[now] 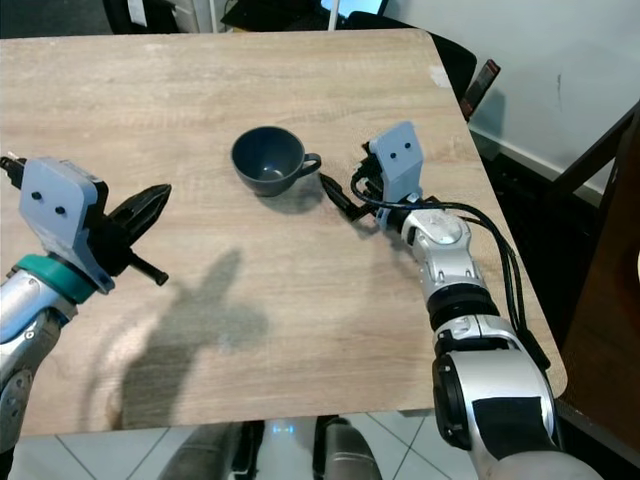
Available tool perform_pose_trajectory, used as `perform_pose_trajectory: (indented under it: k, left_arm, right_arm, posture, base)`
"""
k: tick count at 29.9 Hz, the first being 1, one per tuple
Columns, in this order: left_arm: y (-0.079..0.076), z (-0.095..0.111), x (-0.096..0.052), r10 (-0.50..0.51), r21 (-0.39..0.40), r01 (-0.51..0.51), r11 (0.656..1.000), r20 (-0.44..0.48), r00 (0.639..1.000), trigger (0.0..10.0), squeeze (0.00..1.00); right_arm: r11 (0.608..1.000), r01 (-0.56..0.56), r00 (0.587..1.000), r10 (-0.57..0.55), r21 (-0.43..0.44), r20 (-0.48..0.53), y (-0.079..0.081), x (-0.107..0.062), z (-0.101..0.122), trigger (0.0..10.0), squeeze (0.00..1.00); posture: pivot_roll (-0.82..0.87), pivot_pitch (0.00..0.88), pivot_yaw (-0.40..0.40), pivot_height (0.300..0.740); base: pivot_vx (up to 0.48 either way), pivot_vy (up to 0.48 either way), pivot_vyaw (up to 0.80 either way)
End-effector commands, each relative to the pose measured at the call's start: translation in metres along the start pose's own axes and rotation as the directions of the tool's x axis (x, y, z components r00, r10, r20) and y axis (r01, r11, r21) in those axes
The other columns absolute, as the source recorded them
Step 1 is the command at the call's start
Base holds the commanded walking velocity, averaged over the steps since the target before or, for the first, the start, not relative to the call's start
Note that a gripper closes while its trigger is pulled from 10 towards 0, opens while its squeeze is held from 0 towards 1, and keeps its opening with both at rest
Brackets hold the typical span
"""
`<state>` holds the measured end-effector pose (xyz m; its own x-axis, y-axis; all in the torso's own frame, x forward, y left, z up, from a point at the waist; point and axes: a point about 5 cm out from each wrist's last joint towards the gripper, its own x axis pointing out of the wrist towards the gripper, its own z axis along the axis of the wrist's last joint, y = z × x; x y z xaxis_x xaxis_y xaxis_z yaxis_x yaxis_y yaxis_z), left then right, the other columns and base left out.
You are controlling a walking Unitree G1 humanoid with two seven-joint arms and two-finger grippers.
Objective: Setting the table
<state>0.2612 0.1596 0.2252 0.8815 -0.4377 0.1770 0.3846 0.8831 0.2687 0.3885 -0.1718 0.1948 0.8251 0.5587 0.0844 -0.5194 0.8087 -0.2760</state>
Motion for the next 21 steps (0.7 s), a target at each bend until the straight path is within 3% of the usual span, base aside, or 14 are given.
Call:
perform_pose_trajectory:
  k: [1,9,16,17,19,20,21]
  left_arm:
    - [0.001,-0.002,-0.005,0.016,-0.002,-0.017,1.000,-0.020,1.000,10.0,0.00]
    - [-0.001,-0.003,-0.013,0.039,0.000,-0.039,0.999,-0.033,0.999,10.0,0.00]
    - [-0.003,-0.004,-0.016,0.057,-0.003,-0.058,0.998,-0.042,0.997,10.0,0.00]
    - [-0.003,-0.005,-0.016,0.059,-0.005,-0.059,0.998,-0.043,0.997,10.0,0.00]
    - [-0.004,-0.005,-0.016,0.059,-0.006,-0.059,0.998,-0.043,0.997,10.0,0.00]
    - [-0.005,-0.005,-0.015,0.059,-0.009,-0.059,0.998,-0.043,0.997,10.0,0.00]
    - [-0.005,-0.006,-0.015,0.059,-0.011,-0.059,0.998,-0.044,0.997,10.0,0.00]
  right_arm:
    - [1.000,-0.009,1.000,0.009,0.017,0.000,0.000,0.001,-0.001,10.0,0.00]
    - [0.998,-0.065,0.998,0.065,0.017,0.011,0.003,0.006,0.004,10.0,0.00]
    - [0.982,-0.188,0.982,0.188,0.031,0.013,0.012,0.009,0.005,10.0,0.00]
    - [0.978,-0.204,0.979,0.203,0.037,0.013,0.014,0.010,0.005,7.5,0.00]
    - [0.974,-0.222,0.975,0.222,0.042,0.015,0.016,0.011,0.004,7.5,0.00]
    - [0.972,-0.229,0.973,0.229,0.045,0.019,0.018,0.011,0.004,4.3,0.00]
    - [0.971,-0.234,0.972,0.233,0.047,0.023,0.018,0.011,0.004,4.1,0.00]
  posture:
    - [0.22,0.187,0.063,0.740]
    - [0.25,0.188,0.044,0.740]
    - [0.25,0.191,0.032,0.740]
    - [0.25,0.191,0.032,0.740]
    - [0.25,0.191,0.031,0.740]
    - [0.25,0.192,0.028,0.740]
    - [0.24,0.191,0.030,0.740]
  base:
    - [0.000,0.000,0.00]
    - [0.000,0.000,0.00]
    - [0.000,0.000,0.00]
    - [0.000,0.000,0.00]
    - [0.000,0.000,0.00]
    - [0.000,0.000,0.00]
    - [0.000,0.000,0.00]
